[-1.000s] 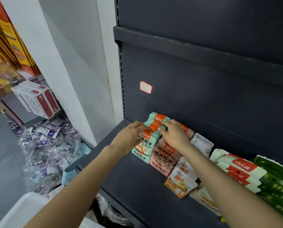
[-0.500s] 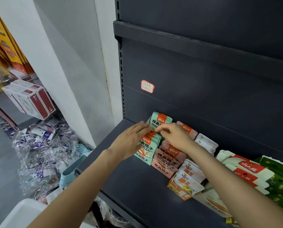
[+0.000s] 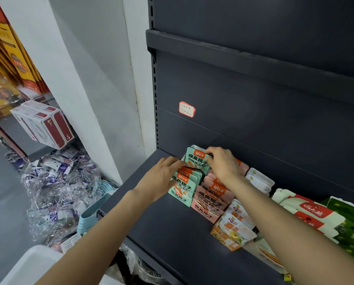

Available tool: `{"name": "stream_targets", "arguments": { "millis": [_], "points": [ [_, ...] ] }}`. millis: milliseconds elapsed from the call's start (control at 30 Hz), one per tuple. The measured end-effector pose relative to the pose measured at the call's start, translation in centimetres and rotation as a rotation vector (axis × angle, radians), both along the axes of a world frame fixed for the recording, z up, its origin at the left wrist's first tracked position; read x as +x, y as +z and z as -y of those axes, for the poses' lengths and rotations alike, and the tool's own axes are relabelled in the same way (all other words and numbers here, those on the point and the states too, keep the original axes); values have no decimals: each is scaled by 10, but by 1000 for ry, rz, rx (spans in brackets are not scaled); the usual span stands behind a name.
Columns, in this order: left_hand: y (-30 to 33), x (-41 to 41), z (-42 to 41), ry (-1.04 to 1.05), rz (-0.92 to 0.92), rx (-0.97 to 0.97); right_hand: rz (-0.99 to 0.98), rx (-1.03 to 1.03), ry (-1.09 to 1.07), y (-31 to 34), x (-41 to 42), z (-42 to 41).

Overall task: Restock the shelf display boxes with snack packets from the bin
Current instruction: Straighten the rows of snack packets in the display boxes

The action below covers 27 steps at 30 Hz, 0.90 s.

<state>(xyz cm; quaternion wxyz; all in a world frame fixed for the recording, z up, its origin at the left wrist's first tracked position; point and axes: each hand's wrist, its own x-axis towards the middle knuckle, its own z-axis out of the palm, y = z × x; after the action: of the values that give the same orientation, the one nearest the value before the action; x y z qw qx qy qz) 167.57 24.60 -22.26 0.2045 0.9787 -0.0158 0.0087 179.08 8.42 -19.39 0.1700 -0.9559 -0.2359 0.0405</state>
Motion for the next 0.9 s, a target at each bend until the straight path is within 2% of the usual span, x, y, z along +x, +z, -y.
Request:
{"name": "stream_targets", "arguments": {
  "millis": [200, 333, 433, 500, 600, 633, 700, 800, 900],
  "points": [
    [1, 3, 11, 65, 3, -187, 88, 114, 82, 0, -13, 1],
    [0, 3, 18, 155, -150, -354, -89, -5, 85, -3, -15, 8],
    [3, 7, 21, 172, -235, -497, -116, 90, 94, 4, -13, 8],
    [3, 8, 21, 204, -247, -680, -117, 129, 131, 7, -14, 8],
    [0, 7, 21, 333, -200, -1114, -112, 154, 110, 9, -15, 10],
    [-1, 8, 22, 374, -184, -1200, -114, 165, 93, 9, -14, 10],
    [-1, 10, 24, 390, -179, -1223, -117, 159, 83, 11, -15, 10],
    [-1, 11, 23, 335, -176, -1086, -134, 158, 94, 11, -16, 10],
    [0, 12, 15, 373, -165, -1102, -146, 156, 77, 9, -15, 10]
  ]
}}
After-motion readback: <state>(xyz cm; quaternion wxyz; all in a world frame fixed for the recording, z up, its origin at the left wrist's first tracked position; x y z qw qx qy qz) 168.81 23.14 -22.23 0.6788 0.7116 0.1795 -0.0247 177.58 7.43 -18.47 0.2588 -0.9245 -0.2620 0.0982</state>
